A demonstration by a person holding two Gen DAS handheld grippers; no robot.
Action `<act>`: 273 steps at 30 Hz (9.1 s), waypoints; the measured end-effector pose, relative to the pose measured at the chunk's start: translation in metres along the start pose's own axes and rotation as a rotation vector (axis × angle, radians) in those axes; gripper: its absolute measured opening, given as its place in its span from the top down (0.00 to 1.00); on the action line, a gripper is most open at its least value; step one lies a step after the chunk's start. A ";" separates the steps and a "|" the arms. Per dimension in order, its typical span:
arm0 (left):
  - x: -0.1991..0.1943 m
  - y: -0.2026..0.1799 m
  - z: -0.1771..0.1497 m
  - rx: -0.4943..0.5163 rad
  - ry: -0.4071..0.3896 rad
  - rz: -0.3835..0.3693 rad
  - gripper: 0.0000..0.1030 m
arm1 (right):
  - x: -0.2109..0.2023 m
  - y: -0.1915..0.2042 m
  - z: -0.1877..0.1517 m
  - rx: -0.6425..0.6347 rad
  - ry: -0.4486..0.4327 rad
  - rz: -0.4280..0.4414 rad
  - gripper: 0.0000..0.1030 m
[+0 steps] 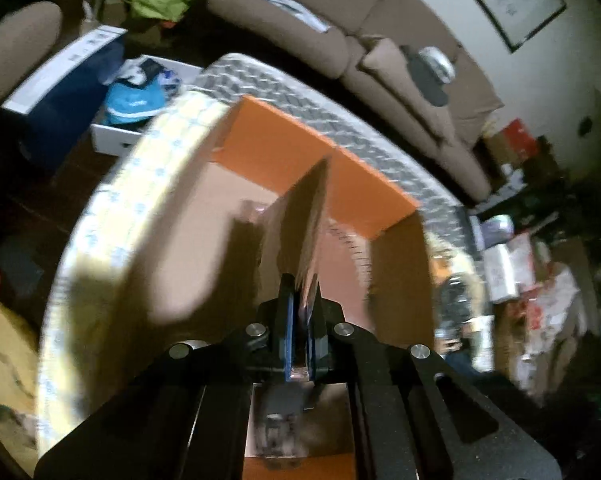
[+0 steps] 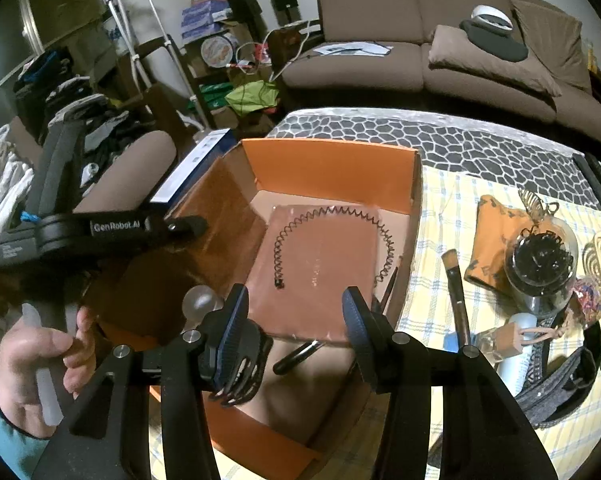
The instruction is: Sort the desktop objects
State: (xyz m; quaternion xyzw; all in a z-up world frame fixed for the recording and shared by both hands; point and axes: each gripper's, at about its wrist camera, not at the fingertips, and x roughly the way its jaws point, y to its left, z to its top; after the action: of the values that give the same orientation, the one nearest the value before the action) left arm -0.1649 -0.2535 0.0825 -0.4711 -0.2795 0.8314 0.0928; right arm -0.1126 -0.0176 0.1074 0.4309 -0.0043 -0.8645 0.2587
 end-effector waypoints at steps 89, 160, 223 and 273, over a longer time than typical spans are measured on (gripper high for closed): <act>0.033 -0.165 -0.119 0.374 0.129 0.031 0.00 | -0.103 -0.172 -0.024 0.196 -0.128 -0.223 0.16; 0.040 -0.229 -0.159 0.484 0.153 -0.011 0.88 | -0.144 -0.197 -0.025 0.245 -0.229 -0.008 0.95; -0.026 -0.062 -0.075 0.276 0.008 0.287 0.02 | -0.038 -0.058 -0.008 0.025 -0.048 0.008 0.21; 0.095 -0.239 -0.221 0.580 0.156 0.182 0.01 | -0.112 -0.261 -0.066 0.341 -0.052 -0.264 0.19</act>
State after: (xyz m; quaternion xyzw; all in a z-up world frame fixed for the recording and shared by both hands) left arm -0.0572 0.0669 0.0562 -0.5105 0.0203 0.8427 0.1698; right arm -0.1240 0.2733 0.0892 0.4429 -0.1008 -0.8884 0.0662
